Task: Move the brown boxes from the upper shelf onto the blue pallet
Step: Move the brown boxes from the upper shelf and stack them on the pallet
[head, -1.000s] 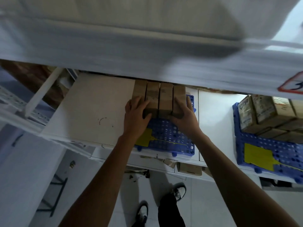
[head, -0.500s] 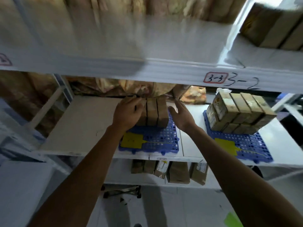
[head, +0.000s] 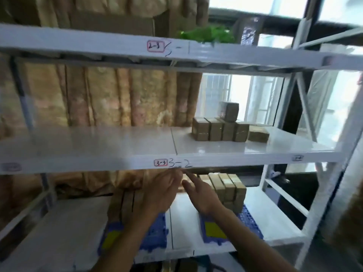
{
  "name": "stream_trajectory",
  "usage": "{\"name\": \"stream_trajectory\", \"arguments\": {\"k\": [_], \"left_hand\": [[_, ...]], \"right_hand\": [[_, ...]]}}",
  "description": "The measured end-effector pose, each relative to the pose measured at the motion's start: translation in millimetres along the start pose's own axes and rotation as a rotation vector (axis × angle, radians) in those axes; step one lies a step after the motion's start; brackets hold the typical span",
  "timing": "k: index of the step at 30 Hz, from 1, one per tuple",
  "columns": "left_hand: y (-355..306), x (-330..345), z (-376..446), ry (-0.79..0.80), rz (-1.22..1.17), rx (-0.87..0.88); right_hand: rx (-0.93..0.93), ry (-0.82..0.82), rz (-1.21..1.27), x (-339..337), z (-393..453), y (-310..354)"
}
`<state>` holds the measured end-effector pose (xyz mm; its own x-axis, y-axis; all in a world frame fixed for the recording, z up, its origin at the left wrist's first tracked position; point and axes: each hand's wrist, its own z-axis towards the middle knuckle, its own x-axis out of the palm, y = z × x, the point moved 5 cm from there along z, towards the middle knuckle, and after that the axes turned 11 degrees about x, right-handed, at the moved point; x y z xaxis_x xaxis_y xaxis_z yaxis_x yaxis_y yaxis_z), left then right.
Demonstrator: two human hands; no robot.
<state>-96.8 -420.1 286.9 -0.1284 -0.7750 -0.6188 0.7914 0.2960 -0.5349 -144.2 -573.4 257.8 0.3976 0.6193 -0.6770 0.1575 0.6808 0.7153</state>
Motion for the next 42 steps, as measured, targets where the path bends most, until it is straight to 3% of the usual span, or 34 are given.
{"name": "stream_trajectory", "arguments": {"k": [8, 12, 17, 24, 27, 36, 39, 42], "left_hand": [[-96, 26, 73, -0.078, -0.16, 0.079], [-88, 35, 142, -0.179, -0.449, -0.138], [-51, 50, 222, -0.163, -0.514, -0.148], [2, 69, 314, -0.135, -0.263, -0.184], [13, 85, 311, -0.18, -0.306, -0.266], [19, 89, 299, -0.287, -0.016, -0.319], [17, 85, 294, -0.324, 0.029, -0.314], [13, 79, 288, -0.353, 0.049, -0.298]], "right_hand": [[-0.002, -0.156, 0.068, -126, -9, -18], [0.008, -0.268, 0.113, -172, 23, -39], [-0.042, -0.307, 0.109, -196, 87, -49], [-0.01, -0.321, 0.084, -194, 179, -30], [0.057, -0.334, 0.095, -187, 196, -30], [0.094, -0.306, 0.168, -180, 224, -30], [0.056, -0.321, 0.335, -183, 222, -29], [0.062, -0.224, 0.479, -179, 218, -31]]}}
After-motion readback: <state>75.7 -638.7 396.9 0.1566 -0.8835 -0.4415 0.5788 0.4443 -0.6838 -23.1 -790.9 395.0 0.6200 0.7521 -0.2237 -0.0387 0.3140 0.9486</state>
